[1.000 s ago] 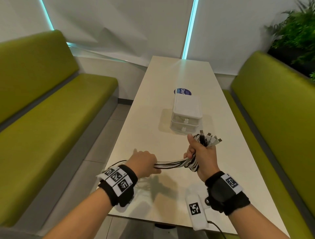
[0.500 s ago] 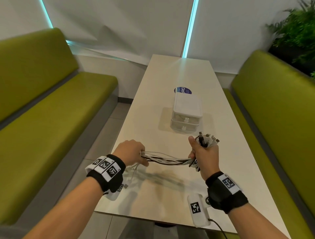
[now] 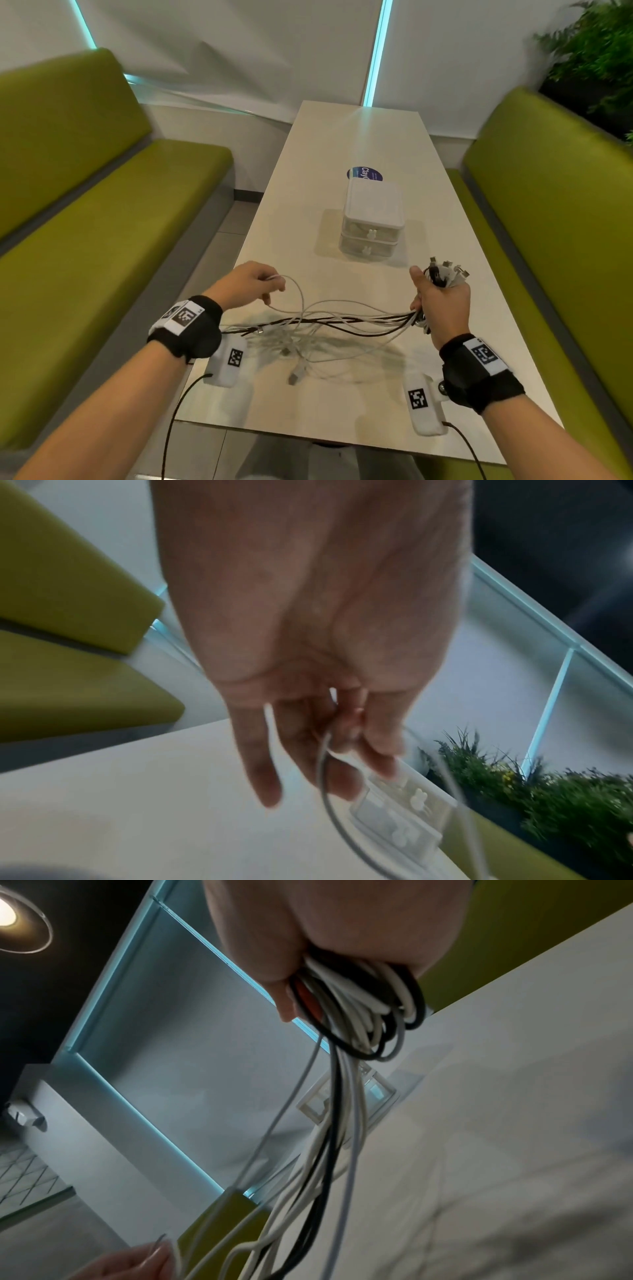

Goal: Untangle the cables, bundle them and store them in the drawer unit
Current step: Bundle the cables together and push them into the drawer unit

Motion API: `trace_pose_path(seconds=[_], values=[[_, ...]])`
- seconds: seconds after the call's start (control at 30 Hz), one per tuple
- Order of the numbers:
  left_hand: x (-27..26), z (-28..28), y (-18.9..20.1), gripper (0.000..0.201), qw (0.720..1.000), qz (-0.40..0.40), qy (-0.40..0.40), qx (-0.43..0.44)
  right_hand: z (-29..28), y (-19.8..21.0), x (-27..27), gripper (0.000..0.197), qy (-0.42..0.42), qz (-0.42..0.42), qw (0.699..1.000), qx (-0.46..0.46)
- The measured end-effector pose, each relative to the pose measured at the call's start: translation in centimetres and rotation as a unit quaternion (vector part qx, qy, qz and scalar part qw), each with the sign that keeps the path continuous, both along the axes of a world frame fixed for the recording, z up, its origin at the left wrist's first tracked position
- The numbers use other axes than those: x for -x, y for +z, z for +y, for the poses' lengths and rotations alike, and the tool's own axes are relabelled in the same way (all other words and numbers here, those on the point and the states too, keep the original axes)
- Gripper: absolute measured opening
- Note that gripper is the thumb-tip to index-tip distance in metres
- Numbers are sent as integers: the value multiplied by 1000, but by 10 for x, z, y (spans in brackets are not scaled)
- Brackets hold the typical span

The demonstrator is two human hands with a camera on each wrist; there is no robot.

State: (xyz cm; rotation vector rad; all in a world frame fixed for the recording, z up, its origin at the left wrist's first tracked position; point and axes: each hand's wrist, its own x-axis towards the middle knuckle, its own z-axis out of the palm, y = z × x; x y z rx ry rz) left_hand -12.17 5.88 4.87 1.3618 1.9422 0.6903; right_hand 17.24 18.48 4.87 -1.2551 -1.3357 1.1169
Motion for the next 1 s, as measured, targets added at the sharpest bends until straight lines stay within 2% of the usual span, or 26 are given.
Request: trace_pose_path(seconds=[0.13,0.23,0.3,0.33,0.37,0.4,0.43,0.47,0.53,0.63,0.73,0.83,0.93,1.0], values=[[5,9,-1,29,979,-91,177,-37,0,-5,-1,29,0,-32,999,-1],[18,15,-2,25,928,-178,320,-70,2,-9,-3,28,-4,-59,998,1],[32,12,-4,25,894,-188,396,-92,5,-11,-7,28,-8,-68,998,10],[37,9,-5,27,890,-177,411,-90,7,-12,-10,28,-13,-70,997,16],[42,6,-8,29,900,-146,405,-69,8,-13,-12,28,-18,-71,997,23],[45,3,-10,29,924,-82,374,-18,8,-13,-14,28,-20,-70,997,29],[45,-1,-10,28,944,12,325,57,9,-13,-15,28,-20,-70,997,32],[43,-3,-12,27,948,110,268,129,9,-14,-15,27,-19,-72,997,34],[38,-6,-12,27,926,246,194,211,7,-13,-13,26,-12,-75,997,34],[26,-6,-7,29,912,319,147,211,5,-10,-9,27,-3,-79,997,21],[8,0,8,23,927,322,155,116,2,-5,-5,28,9,-75,997,12],[-27,8,38,15,946,262,180,-71,-1,-1,-1,29,18,-62,998,5],[-77,18,55,15,958,155,93,-221,-6,3,4,30,27,-48,998,6],[-108,26,47,12,973,81,-5,-216,-9,5,6,30,32,-33,999,3]])
